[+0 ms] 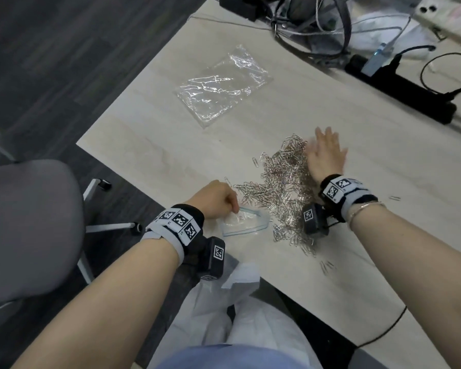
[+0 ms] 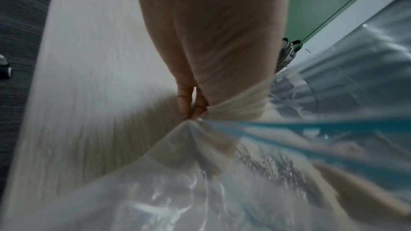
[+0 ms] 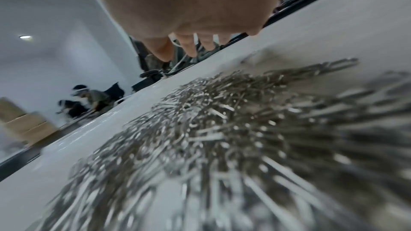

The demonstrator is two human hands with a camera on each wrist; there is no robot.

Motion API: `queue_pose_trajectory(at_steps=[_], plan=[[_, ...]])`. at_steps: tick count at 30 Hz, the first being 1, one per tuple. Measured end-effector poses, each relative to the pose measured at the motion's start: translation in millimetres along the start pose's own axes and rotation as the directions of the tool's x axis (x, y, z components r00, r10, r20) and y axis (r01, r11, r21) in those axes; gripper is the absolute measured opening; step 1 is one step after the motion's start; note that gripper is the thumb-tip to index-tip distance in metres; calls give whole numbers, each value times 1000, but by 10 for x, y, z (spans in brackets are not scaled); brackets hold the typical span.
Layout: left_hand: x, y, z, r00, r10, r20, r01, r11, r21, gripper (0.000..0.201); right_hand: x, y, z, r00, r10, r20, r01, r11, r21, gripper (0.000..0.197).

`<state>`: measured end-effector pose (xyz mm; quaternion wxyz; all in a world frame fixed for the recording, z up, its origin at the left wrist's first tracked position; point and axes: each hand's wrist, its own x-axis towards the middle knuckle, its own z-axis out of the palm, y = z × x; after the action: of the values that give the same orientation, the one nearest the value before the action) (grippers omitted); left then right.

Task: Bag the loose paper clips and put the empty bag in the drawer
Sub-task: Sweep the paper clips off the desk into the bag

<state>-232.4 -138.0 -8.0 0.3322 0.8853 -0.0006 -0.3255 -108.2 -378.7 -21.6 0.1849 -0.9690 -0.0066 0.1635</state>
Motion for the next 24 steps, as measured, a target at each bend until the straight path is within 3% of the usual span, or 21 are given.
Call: queue_pose_trajectory(at_steps=[3, 9, 15, 22, 24], plan=[[-47, -24, -90, 998, -4, -70, 5, 1000, 20, 30, 154, -29, 48, 992, 99, 78, -101, 995, 16, 60], [42, -94, -200, 992, -11, -127, 27, 992, 125, 31, 190, -362, 209, 969, -143, 202, 138, 990, 40, 56], [113, 2, -202, 997, 72, -23, -66, 978, 198, 29, -110, -633, 374, 873, -373, 313, 382, 924, 35, 52], [6, -46, 24, 988, 133, 81, -147, 969, 199, 24, -609, -697, 561, 781, -484, 396, 505, 861, 58, 49], [-8, -78, 48, 984, 154, 92, -170, 965, 199, 23, -712, -673, 552, 779, -492, 389, 505, 860, 75, 48]])
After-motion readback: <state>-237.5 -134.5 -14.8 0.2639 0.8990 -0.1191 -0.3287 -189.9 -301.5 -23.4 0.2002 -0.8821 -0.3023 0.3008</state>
